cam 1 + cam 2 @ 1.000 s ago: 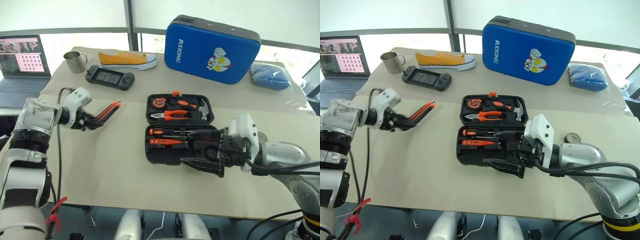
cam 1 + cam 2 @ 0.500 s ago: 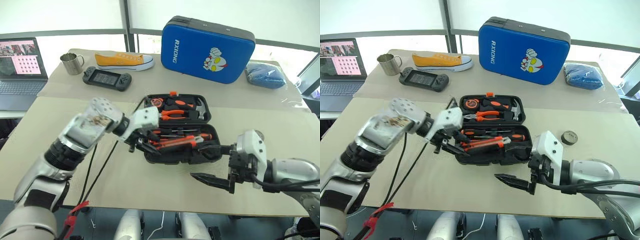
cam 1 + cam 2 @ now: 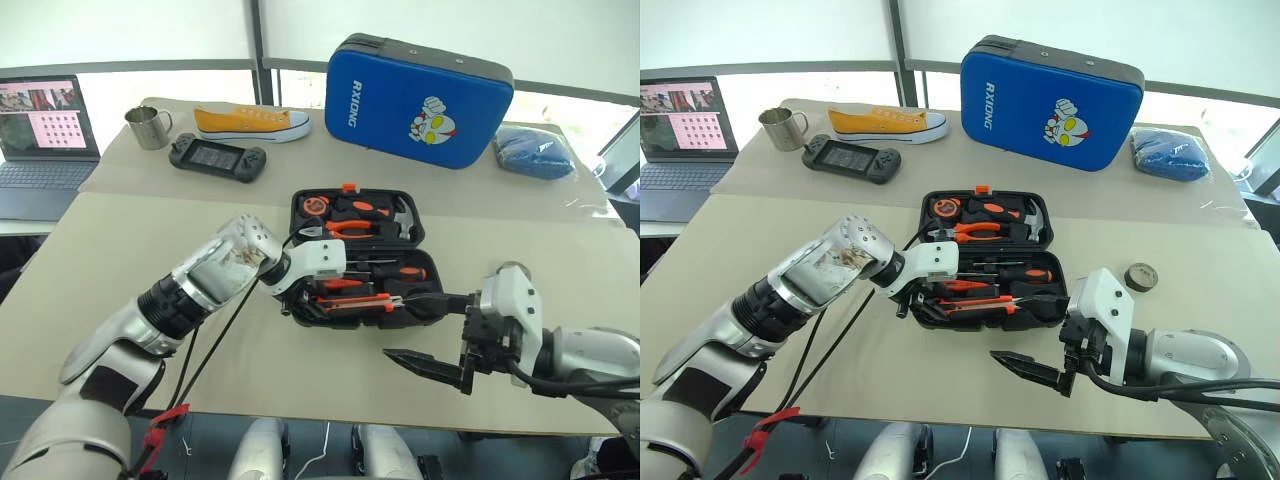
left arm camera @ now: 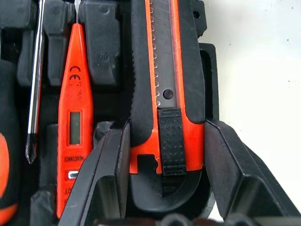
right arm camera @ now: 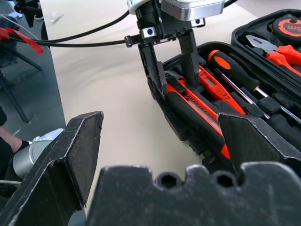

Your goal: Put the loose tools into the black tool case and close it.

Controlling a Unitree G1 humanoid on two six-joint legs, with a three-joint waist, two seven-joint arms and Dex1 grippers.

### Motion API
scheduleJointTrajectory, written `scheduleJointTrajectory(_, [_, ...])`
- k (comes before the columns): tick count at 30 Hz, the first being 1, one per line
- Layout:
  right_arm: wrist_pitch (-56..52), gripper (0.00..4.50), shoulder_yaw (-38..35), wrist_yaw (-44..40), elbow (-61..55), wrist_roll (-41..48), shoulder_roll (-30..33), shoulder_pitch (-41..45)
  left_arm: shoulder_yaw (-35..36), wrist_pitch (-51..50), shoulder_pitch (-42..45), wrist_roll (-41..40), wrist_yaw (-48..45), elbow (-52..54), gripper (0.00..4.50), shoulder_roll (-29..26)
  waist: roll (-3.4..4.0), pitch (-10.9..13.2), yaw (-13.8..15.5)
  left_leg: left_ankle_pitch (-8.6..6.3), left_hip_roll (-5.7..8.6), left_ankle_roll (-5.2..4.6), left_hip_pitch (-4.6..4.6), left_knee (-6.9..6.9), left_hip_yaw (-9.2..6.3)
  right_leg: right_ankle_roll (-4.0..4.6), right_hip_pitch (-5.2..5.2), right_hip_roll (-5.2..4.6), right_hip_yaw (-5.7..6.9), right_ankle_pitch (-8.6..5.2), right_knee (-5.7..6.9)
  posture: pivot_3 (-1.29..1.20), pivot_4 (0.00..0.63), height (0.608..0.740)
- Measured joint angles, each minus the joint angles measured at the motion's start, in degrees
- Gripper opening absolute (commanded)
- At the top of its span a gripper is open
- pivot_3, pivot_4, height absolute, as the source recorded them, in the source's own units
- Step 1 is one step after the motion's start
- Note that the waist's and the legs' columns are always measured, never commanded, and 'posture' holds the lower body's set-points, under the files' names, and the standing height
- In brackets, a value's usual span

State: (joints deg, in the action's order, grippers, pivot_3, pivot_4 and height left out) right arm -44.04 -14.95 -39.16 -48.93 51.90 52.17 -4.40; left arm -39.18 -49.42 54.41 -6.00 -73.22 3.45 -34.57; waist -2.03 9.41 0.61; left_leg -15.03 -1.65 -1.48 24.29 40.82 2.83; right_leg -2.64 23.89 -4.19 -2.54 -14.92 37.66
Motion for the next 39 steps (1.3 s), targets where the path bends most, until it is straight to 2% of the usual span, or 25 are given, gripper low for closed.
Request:
scheduleJointTrajectory(3, [0.00,4.50,-0.01,0.53,-0.01,0.12,0.00,0.00,-0.13,0.35,0.01,0.23,-0.49,0.01,1.80,-0.04,0.01,0.00,0.00,0.00,0.00,0.00,-0.01,0.00,0.00,0.00,0.00,0.00,0.00,0.00,0.01,0.00,0.150,0.740])
scheduleJointTrajectory(5, [0.01,4.50,-0.03,0.60,-0.01,0.18,-0.01,0.00,-0.15,0.23,0.01,0.27,-0.78,0.10,2.79,-0.19,0.01,0.00,-0.01,0.00,0.00,0.00,-0.01,0.00,0.00,0.00,-0.01,0.00,0.00,0.00,0.01,0.00,0.150,0.740])
scheduleJointTrajectory(6, [0.02,4.50,-0.03,0.65,-0.01,0.18,-0.05,0.01,-0.10,0.00,0.01,0.32,-0.89,0.15,2.95,-0.32,0.01,-0.01,-0.01,0.00,0.00,0.00,-0.01,-0.01,0.00,0.00,-0.01,0.00,0.00,0.00,0.01,0.00,0.150,0.740])
scheduleJointTrajectory(10, [0.04,4.50,-0.03,0.85,0.00,0.16,-0.23,0.00,1.05,-1.61,0.40,0.14,-1.51,0.59,4.33,-1.09,0.02,-0.01,-0.38,-0.01,-0.04,-0.01,-0.01,-0.03,-0.01,0.00,0.03,0.07,-0.02,0.00,0.01,0.00,0.150,0.740])
scheduleJointTrajectory(11, [0.05,4.50,-0.03,0.89,-0.01,0.16,-0.29,0.04,0.98,-2.73,0.69,-0.36,-2.15,0.75,4.47,-1.14,0.04,-0.02,-0.35,-0.01,-0.04,-0.01,-0.01,-0.03,-0.02,0.00,0.03,0.07,-0.02,0.00,0.00,0.00,0.150,0.740])
scheduleJointTrajectory(18, [0.11,4.50,-0.02,0.80,0.17,0.03,-0.63,0.16,5.74,-7.93,1.58,-5.69,-4.89,2.87,4.47,-4.65,0.04,-0.02,-0.44,0.00,-0.03,0.00,0.05,-0.01,-0.01,0.00,0.11,0.06,-0.02,0.00,0.05,0.00,0.150,0.740])
scheduleJointTrajectory(22, [0.12,4.50,0.03,0.75,0.53,0.02,-0.75,0.99,6.58,-5.66,1.35,-5.61,-3.26,2.06,3.50,-3.62,0.04,-0.02,-0.03,0.00,0.02,-0.01,0.06,0.01,-0.01,-0.01,0.08,-0.01,-0.02,0.00,0.02,0.00,0.150,0.740])
scheduleJointTrajectory(23, [0.12,4.50,0.10,0.75,0.61,0.01,-0.75,1.32,6.58,-5.14,1.05,-5.56,-2.61,1.65,3.00,-2.85,0.04,-0.02,0.10,0.00,0.02,-0.01,0.06,0.02,-0.01,-0.01,0.07,-0.01,-0.01,0.00,0.02,0.00,0.150,0.740])
scheduleJointTrajectory(31, [0.12,4.50,0.32,0.73,1.02,0.04,-0.74,1.63,5.27,-0.61,-0.54,-4.20,-0.23,-1.62,0.15,1.26,0.04,-0.02,0.06,0.00,0.01,-0.01,0.07,0.02,-0.01,0.00,0.09,0.01,-0.02,0.00,0.03,0.00,0.150,0.740])
scheduleJointTrajectory(32, [0.12,4.50,0.30,0.78,1.01,0.06,-0.74,1.62,5.21,-0.51,-0.54,-4.12,-0.09,-1.88,0.04,1.46,0.04,-0.02,0.05,0.00,0.01,-0.01,0.07,0.02,-0.01,0.00,0.09,0.01,-0.02,0.00,0.03,0.00,0.150,0.740])
scheduleJointTrajectory(39, [0.09,4.50,-0.19,1.49,0.71,0.77,-0.73,1.35,3.37,0.75,-0.56,-3.01,-1.60,-1.92,0.04,0.78,0.04,-0.02,0.03,0.00,0.00,-0.01,0.05,0.01,-0.01,0.00,0.08,0.01,-0.02,0.00,0.03,0.00,0.150,0.740])
